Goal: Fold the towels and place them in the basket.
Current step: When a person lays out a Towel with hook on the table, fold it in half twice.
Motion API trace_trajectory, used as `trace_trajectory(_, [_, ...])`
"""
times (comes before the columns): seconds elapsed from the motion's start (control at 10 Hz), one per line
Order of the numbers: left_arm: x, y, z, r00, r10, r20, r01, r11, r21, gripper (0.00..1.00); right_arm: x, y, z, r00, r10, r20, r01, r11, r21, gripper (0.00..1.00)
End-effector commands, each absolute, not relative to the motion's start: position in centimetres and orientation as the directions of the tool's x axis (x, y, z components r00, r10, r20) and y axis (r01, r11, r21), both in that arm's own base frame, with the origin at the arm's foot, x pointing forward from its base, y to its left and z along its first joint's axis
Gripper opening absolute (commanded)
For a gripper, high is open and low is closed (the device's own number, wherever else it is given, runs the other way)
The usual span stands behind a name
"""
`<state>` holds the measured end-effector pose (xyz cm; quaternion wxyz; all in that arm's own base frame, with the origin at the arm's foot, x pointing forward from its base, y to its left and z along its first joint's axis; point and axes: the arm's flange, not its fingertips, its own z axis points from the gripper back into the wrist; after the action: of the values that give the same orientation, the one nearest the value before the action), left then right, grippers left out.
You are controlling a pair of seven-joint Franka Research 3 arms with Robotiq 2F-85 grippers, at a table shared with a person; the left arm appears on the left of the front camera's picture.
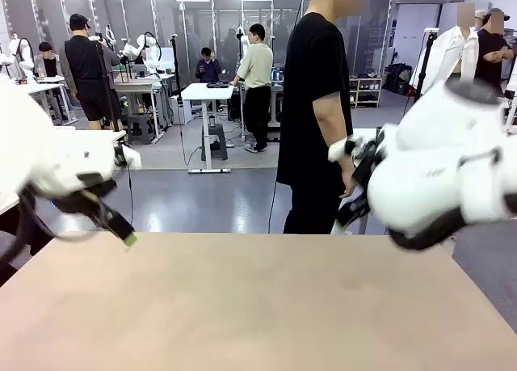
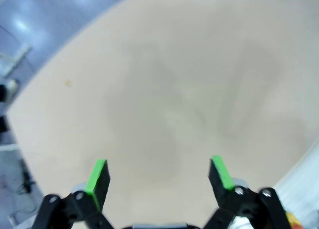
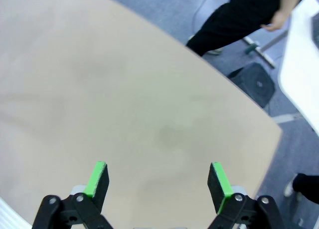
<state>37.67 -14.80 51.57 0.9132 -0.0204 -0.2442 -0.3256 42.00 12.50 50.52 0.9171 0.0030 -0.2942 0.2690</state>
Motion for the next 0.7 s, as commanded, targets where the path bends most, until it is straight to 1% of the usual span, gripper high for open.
trace_trajectory(0.0, [35.2,-13.5,59.6,0.667,-0.603,0.438,0.652,0.757,0.050,1.00,40.0,9.3,59.0,0.698,0.470,0.540,-0.459,0.873,-0.167,1.00])
trace_trajectory(0.1, [32.8,-12.8,63.7,0.692,-0.598,0.404,0.634,0.771,0.057,1.00,38.2,7.2,63.6,0.714,0.445,0.540,-0.437,0.887,-0.151,1.00])
trace_trajectory(0.2, [30.4,-12.0,67.3,0.716,-0.571,0.400,0.599,0.798,0.067,1.00,36.4,5.4,67.0,0.722,0.429,0.543,-0.425,0.894,-0.141,1.00])
trace_trajectory(0.4, [25.5,-9.9,73.2,0.710,-0.539,0.453,0.558,0.823,0.105,1.00,32.5,2.6,72.6,0.725,0.392,0.566,-0.374,0.914,-0.155,1.00])
trace_trajectory(0.6, [20.7,-7.0,77.2,0.728,-0.482,0.488,0.476,0.867,0.146,1.00,28.2,0.4,76.9,0.717,0.354,0.601,-0.305,0.934,-0.186,1.00])
